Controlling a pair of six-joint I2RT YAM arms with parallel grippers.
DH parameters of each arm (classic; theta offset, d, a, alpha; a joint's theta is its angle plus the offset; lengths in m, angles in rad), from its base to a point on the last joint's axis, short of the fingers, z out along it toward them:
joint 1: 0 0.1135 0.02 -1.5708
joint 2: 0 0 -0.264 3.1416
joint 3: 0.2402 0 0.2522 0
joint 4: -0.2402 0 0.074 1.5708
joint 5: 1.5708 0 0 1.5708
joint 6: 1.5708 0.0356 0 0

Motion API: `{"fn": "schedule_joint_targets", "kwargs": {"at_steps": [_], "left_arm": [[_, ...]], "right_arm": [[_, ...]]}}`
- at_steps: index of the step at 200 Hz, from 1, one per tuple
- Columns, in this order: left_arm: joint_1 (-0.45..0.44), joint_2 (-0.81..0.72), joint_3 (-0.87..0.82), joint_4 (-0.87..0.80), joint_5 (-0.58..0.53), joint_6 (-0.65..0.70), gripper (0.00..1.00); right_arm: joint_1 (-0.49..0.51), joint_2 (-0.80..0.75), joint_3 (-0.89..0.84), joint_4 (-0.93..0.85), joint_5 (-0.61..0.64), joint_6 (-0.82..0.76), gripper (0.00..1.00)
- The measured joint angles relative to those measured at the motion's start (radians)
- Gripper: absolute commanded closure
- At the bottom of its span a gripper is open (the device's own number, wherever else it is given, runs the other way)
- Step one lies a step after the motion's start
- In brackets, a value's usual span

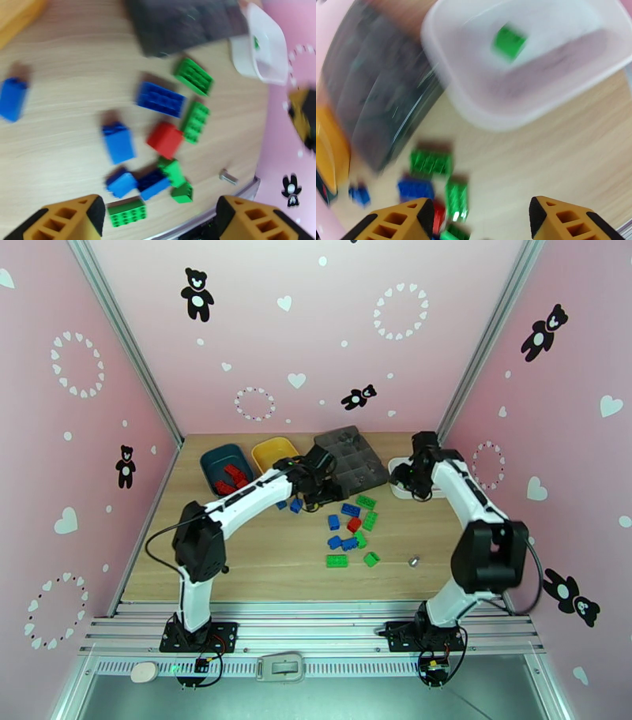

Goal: Sort the legos into containers by color

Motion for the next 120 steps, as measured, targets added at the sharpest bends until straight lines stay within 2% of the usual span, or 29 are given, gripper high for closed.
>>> {"fn": "schedule_joint_targets", "kwargs": {"at_steps": [42, 92, 120], "left_arm": [[0.019, -0.076, -0.118, 0.005, -0.07, -0.034, 0.2], [0.018, -0.154, -0.261, 0.033, -0.103, -0.079, 0.2], [0.016, -0.175, -0.287, 0.037, -0.116, -0.09, 0.2]], "right_arm": [[0.179, -0.121, -0.252, -0.011, -0.04, 0.049, 0.35], [0.294, -0.315, -0.534, -0.019, -0.053, 0.174, 0.41], [0.351, -0.34, -0.62, -0.009, -0.053, 0.227, 0.41]]}}
